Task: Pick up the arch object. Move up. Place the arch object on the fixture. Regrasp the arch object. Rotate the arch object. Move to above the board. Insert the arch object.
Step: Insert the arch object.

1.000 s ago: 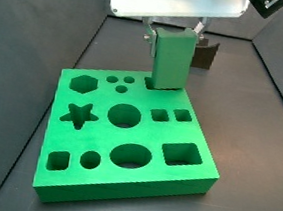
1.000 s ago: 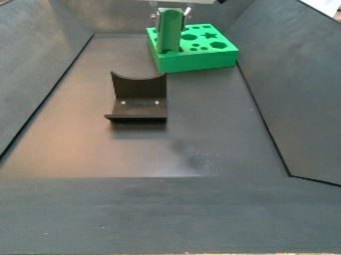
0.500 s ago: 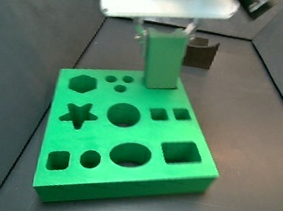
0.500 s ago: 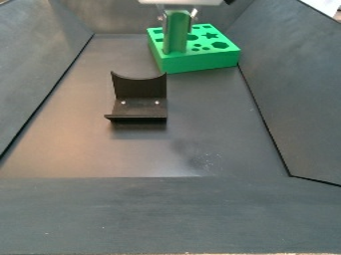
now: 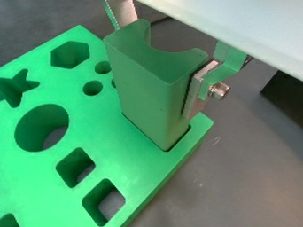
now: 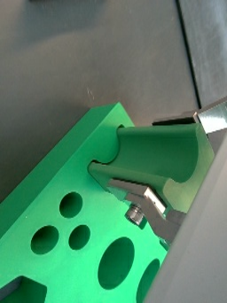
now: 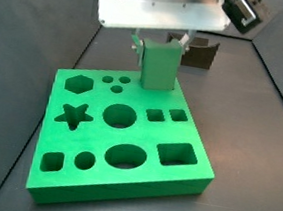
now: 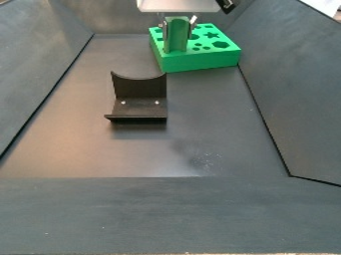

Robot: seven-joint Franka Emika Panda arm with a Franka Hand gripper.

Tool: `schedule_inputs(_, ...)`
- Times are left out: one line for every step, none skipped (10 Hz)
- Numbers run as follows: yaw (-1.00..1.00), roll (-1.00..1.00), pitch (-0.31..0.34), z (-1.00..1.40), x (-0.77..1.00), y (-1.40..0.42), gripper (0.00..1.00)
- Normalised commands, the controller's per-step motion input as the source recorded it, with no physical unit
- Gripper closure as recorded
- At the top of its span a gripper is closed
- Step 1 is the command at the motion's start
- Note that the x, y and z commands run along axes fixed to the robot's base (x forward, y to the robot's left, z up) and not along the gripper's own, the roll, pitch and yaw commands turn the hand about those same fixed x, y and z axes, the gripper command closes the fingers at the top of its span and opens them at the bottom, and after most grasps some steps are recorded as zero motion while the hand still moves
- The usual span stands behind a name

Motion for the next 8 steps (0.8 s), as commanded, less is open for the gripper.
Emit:
schedule_inputs(0.00,0.32,0.169,-0.47,0.49,-0.37,1.00)
schedule_inputs(0.00,0.33,0.144,-0.51,0.49,-0.33,1.00)
schedule_inputs(0.00,0.29,0.069,-0.65,0.43,-0.32,1.00)
schedule_inputs(0.00,0.27,0.000,-0.72,0.32,-0.32,1.00)
schedule_inputs(0.00,0.25,-0.004,-0.63,0.05,-0.23,1.00)
schedule_inputs(0.00,0.28,0.000,-0.33,-0.13,-0.15,1.00)
schedule_inputs(0.00,-0.01,-0.051,0.00,-0.03,0.00,1.00)
schedule_inputs(0.00,0.00,0.000,0.00,0.00,0.00,1.00)
